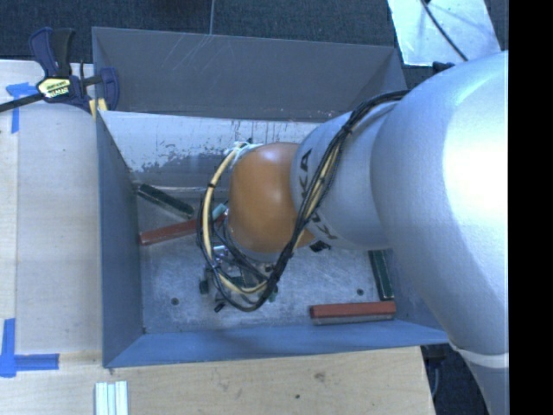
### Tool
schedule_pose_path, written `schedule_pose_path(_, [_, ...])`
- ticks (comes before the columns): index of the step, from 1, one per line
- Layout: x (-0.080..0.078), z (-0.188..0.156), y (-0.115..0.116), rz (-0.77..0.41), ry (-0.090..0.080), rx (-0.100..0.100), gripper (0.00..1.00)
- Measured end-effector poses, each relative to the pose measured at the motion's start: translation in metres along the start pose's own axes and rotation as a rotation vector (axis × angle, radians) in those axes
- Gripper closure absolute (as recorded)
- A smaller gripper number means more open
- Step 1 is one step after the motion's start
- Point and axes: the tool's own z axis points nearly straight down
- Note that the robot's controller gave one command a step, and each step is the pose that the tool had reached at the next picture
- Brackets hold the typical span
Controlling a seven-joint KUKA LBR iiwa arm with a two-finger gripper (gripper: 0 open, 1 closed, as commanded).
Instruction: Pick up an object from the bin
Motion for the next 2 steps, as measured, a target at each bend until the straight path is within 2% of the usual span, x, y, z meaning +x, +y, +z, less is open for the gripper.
schedule_pose_path(1, [0.0012,0.0019,-0.0001,0.003,0.001,-0.002,0.0])
schedule_pose_path(2, [0.0002,0.0003,0.0008,0.002,-0.002,-0.004,1.0])
